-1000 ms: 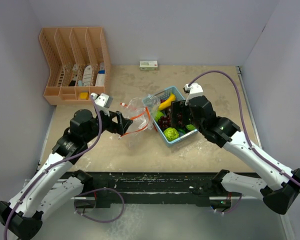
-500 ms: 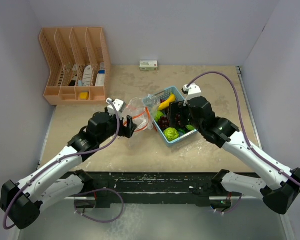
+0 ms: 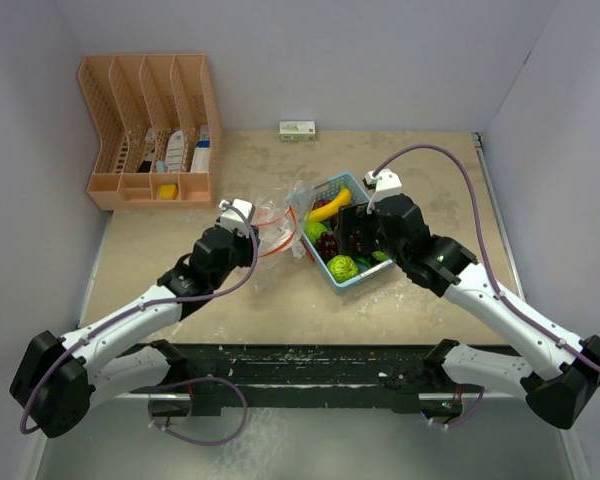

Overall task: Place the food in the zip-top bag and seal the zipper
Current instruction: Pick up the zipper food storage bag at the center of the board.

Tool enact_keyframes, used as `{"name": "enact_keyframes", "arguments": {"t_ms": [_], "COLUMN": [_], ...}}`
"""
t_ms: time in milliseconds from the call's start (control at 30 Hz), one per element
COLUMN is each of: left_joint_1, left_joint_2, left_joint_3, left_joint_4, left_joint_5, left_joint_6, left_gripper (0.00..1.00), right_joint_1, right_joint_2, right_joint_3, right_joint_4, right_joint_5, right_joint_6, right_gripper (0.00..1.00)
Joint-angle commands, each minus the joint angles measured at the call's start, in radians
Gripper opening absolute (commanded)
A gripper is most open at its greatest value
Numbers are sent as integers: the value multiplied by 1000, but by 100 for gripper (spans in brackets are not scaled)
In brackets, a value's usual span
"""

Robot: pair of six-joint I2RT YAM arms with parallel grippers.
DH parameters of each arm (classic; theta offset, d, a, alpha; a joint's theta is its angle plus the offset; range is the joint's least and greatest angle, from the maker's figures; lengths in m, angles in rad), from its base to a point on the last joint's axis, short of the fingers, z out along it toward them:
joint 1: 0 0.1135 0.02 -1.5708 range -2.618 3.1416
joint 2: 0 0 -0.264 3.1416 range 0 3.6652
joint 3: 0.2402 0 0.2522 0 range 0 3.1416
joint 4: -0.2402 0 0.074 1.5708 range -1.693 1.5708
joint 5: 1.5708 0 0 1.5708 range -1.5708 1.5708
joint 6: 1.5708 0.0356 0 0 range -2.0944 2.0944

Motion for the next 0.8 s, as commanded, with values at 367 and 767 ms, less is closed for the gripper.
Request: {"name": "enact_keyframes", "arguments": {"t_ms": [367,767], "left_joint_1": [-14,-15], "left_joint_2": [-154,-287], "left_joint_3": [34,3], "left_joint_4": [-9,12], "left_joint_5": [-15,-58], "left_joint_6": [-49,-166], "left_gripper": [0,0], "right_joint_1": [3,21], "right_joint_2": [-17,103], "right_joint_3": [14,-21], "right_joint_4": [46,397], "right_joint_5": [-46,-342], "right_joint_6": [-25,172], "right_gripper": [98,90]}}
